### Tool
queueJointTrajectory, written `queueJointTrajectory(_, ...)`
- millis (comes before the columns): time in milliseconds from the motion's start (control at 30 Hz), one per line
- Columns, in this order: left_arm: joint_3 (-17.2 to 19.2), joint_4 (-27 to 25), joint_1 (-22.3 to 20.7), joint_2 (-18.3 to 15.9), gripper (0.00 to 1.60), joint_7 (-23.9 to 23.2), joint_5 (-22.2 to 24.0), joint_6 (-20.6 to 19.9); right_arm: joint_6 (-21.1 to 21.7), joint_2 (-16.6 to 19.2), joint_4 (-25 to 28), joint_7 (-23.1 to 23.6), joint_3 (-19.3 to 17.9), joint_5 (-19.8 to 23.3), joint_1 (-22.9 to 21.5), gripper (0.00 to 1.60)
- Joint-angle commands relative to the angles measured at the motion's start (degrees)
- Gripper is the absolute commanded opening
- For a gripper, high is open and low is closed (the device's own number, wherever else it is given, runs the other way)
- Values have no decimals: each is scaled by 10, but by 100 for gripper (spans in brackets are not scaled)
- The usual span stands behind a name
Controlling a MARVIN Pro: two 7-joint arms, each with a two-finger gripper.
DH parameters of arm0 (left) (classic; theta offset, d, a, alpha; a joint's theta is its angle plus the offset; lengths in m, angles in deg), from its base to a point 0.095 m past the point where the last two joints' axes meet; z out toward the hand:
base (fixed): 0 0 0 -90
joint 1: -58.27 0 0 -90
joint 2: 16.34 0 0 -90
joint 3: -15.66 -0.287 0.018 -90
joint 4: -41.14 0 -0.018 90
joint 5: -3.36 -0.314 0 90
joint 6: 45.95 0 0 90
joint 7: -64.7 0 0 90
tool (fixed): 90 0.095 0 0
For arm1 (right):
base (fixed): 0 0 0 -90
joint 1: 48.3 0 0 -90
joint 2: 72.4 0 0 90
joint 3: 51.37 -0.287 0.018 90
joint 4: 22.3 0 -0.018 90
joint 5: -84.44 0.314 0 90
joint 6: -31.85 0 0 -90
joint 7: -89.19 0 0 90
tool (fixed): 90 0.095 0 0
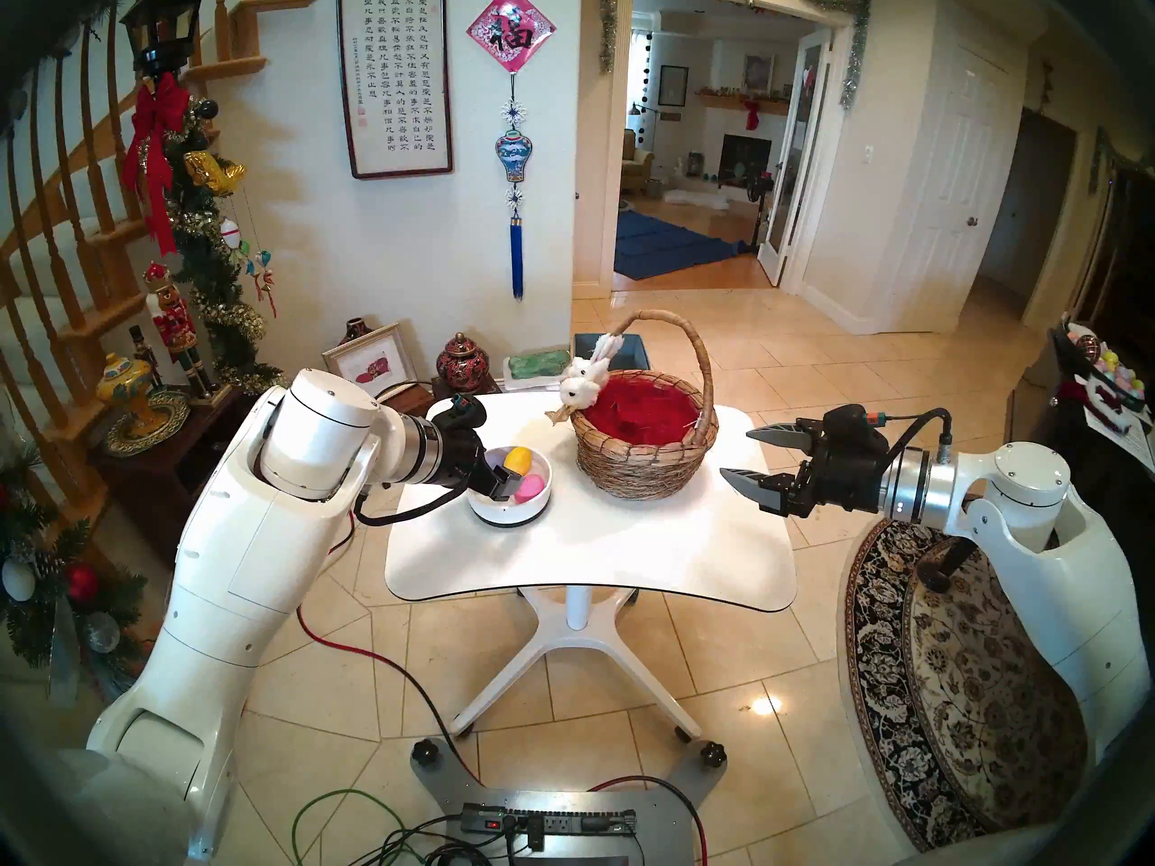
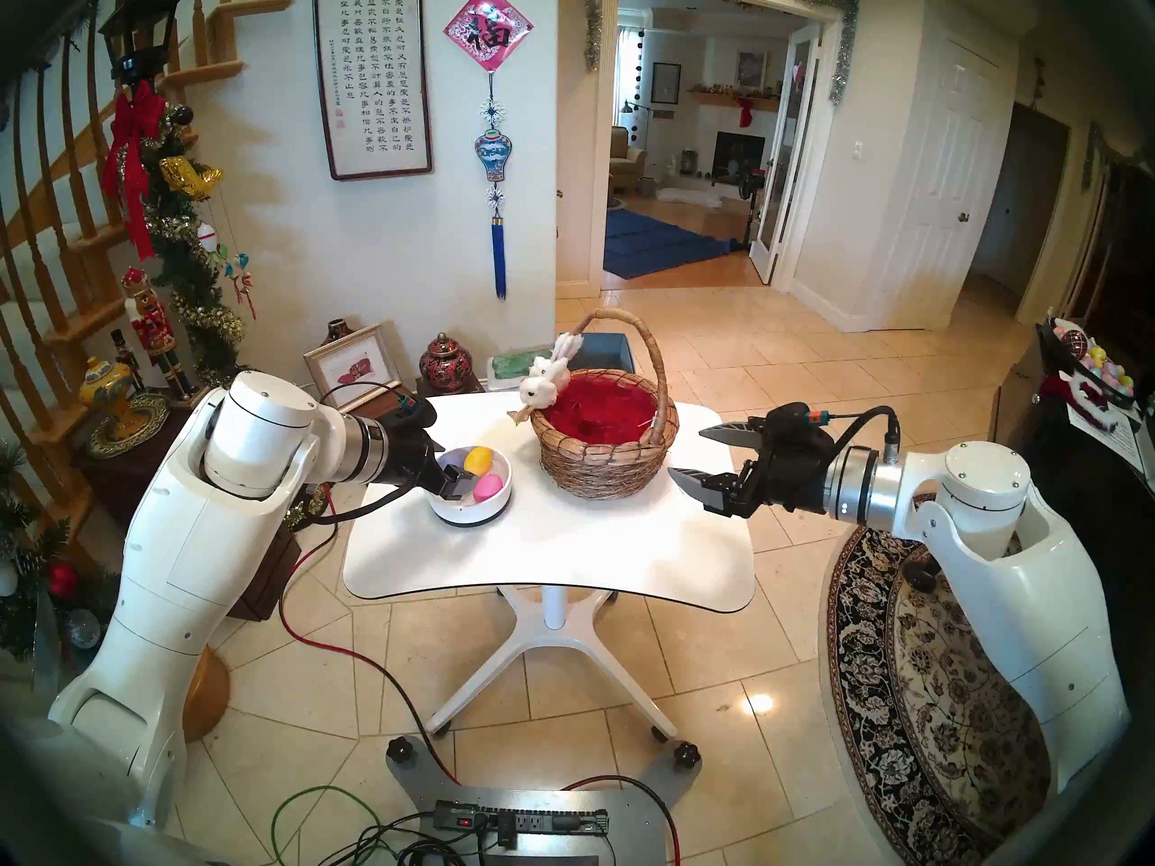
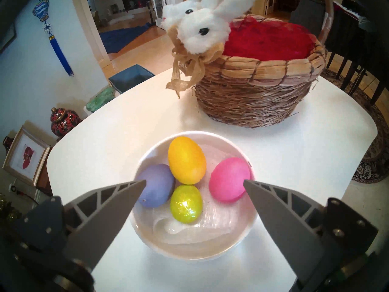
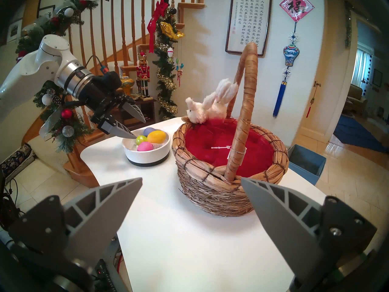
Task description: Put easter egg into basket
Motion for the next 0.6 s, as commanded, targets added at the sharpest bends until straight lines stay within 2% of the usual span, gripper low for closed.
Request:
queueJointTrajectory(0, 4, 7, -26, 18, 160, -5, 0, 1, -1, 2, 1, 1, -3, 0, 0, 160)
queueJointTrajectory(567, 19, 11, -17, 50, 160, -2, -36, 1, -1, 2, 1, 0, -3, 0, 0, 160)
